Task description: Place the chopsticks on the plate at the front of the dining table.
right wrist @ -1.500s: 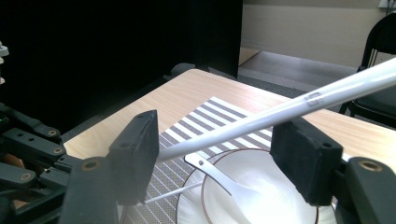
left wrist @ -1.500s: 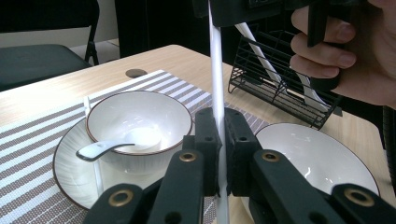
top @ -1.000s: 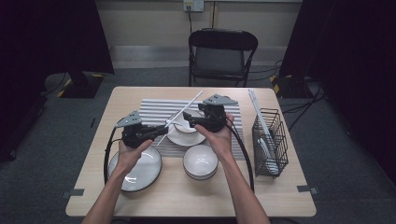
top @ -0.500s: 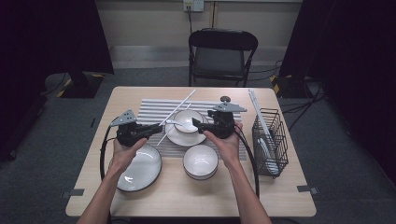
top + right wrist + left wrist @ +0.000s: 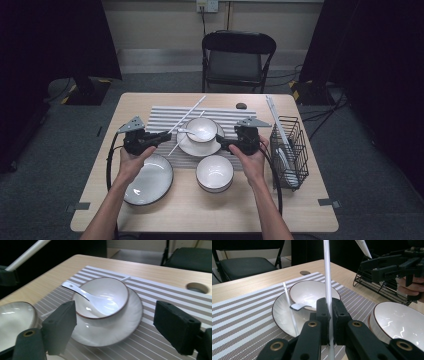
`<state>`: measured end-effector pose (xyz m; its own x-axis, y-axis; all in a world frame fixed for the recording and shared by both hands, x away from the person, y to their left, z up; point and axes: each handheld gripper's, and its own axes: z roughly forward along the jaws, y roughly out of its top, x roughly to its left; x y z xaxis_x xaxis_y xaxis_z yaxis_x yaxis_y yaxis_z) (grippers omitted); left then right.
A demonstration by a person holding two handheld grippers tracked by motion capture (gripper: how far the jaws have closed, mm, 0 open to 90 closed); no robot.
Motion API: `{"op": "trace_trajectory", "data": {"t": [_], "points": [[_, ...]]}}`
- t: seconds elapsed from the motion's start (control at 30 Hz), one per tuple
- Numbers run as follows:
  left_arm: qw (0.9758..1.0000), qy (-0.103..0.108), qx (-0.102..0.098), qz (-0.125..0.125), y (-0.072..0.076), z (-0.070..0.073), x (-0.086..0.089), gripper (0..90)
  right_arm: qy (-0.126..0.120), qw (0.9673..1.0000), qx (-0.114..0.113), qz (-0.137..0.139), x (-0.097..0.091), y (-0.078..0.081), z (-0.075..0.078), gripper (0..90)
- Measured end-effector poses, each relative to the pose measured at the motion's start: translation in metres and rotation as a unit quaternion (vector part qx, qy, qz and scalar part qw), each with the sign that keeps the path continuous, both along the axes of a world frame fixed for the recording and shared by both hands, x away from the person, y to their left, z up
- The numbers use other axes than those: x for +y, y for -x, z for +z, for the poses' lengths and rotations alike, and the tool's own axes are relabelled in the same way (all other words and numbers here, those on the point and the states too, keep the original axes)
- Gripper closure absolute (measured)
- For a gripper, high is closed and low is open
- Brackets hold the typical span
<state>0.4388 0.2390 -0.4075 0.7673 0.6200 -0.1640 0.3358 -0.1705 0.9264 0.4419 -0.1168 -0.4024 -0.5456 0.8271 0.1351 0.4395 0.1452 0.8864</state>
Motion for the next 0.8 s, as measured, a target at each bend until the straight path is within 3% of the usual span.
{"op": "trace_trajectory", "data": {"t": [0.2, 0.8], "points": [[1.0, 0.0, 0.005, 0.005, -0.004, -0.003, 0.004, 85.8, 0.002, 0.9998, 0.013, -0.018, -0.011, 0.003, -0.008, 19.9], [0.9991, -0.01, 0.028, 0.03, -0.017, -0.016, 0.019, 85.8, 0.043, 0.9969, 0.04, -0.053, -0.026, 0.003, -0.037, 25.7]]}}
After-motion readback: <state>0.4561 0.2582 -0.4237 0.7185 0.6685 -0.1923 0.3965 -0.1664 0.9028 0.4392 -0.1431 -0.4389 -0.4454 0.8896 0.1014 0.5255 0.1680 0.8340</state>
